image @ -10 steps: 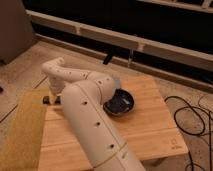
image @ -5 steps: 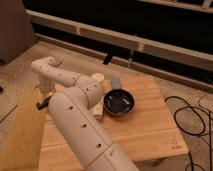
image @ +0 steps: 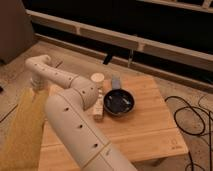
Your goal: Push the eraser across the table
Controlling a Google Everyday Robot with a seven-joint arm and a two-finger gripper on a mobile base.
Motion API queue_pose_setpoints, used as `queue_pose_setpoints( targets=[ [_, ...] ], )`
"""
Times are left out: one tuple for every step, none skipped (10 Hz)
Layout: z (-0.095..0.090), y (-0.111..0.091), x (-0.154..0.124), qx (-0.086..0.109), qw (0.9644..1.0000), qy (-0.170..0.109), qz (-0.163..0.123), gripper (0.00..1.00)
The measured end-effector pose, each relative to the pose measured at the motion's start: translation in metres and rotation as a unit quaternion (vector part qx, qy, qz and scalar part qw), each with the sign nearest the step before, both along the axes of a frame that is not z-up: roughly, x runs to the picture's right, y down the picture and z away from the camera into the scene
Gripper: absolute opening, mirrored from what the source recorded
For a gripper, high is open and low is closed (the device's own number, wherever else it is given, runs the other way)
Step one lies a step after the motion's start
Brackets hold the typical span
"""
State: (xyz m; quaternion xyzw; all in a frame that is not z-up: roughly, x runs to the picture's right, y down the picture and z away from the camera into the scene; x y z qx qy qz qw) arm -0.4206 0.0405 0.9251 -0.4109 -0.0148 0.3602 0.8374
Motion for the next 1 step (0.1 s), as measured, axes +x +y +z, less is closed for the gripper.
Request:
queue_pose_setpoints(
  targets=[
    [0.0001,-0.0002,0.0006,0.0,1.0,0.001,0.001,0.65]
  ],
)
